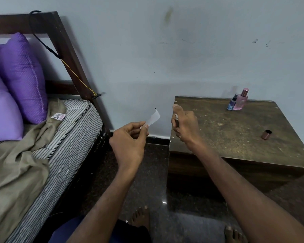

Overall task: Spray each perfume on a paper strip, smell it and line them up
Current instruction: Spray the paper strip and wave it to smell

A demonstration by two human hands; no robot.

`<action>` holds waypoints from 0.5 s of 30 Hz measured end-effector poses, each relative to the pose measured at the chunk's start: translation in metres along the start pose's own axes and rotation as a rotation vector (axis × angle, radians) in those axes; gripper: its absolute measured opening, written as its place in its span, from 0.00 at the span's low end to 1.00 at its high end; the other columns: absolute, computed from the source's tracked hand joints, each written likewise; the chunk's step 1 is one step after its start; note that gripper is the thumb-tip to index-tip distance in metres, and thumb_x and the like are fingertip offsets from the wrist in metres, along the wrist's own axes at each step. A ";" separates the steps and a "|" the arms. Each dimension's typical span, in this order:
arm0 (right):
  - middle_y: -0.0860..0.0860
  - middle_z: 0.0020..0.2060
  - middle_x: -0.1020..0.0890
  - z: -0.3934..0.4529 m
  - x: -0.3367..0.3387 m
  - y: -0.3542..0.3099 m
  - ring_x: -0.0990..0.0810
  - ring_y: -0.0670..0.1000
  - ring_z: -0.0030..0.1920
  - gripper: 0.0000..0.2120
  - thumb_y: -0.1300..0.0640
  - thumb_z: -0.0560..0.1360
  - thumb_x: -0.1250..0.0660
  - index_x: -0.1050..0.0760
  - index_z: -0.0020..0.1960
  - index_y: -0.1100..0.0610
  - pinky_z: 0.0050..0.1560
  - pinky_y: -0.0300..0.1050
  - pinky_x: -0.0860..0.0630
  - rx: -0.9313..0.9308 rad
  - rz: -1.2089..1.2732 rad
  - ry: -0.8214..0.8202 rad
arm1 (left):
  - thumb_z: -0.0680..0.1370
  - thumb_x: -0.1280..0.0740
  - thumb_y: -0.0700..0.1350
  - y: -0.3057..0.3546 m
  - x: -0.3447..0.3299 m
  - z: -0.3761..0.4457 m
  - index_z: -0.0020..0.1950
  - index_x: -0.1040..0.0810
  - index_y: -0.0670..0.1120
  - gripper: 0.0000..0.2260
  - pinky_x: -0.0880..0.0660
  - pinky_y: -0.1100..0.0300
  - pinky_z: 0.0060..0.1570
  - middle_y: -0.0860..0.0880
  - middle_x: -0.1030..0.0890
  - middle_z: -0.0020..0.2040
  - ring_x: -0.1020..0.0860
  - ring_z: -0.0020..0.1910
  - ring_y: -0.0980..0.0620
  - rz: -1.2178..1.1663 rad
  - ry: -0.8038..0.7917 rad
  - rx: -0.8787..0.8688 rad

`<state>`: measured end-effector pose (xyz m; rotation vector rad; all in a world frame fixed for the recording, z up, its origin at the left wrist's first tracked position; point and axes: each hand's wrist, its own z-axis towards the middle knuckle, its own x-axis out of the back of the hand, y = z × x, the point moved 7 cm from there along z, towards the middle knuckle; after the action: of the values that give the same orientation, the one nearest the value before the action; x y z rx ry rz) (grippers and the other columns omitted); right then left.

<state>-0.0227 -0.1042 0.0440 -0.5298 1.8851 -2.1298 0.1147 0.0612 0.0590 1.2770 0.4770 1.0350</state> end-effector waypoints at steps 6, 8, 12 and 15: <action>0.49 0.20 0.32 0.000 -0.002 -0.001 0.36 0.45 0.20 0.26 0.51 0.80 0.42 0.30 0.27 0.64 0.23 0.36 0.38 0.031 -0.090 -0.002 | 0.79 0.23 0.44 0.000 0.001 0.000 0.53 0.11 0.48 0.04 0.14 0.56 0.47 0.54 0.12 0.37 0.13 0.39 0.58 0.008 -0.002 0.007; 0.49 0.19 0.31 0.000 -0.002 -0.001 0.36 0.45 0.20 0.25 0.50 0.78 0.42 0.29 0.27 0.63 0.24 0.36 0.38 0.039 -0.095 0.006 | 0.79 0.23 0.44 -0.001 0.001 0.000 0.53 0.11 0.48 0.04 0.14 0.55 0.47 0.54 0.12 0.37 0.13 0.39 0.58 0.008 -0.001 0.007; 0.49 0.20 0.30 0.000 0.000 0.001 0.35 0.46 0.20 0.28 0.48 0.80 0.41 0.27 0.29 0.66 0.27 0.39 0.37 0.032 -0.083 0.021 | 0.79 0.23 0.45 -0.004 0.000 0.000 0.53 0.11 0.48 0.04 0.14 0.53 0.48 0.54 0.12 0.37 0.13 0.39 0.58 0.008 -0.001 0.014; 0.49 0.20 0.29 -0.001 0.008 0.002 0.33 0.46 0.21 0.33 0.44 0.84 0.40 0.27 0.31 0.68 0.25 0.37 0.34 0.026 -0.083 0.058 | 0.79 0.23 0.46 -0.008 0.004 0.006 0.52 0.11 0.49 0.03 0.13 0.50 0.47 0.52 0.12 0.38 0.12 0.39 0.55 -0.039 0.006 0.034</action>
<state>-0.0304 -0.1067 0.0429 -0.5565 1.8949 -2.2419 0.1240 0.0616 0.0537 1.2905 0.5244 1.0020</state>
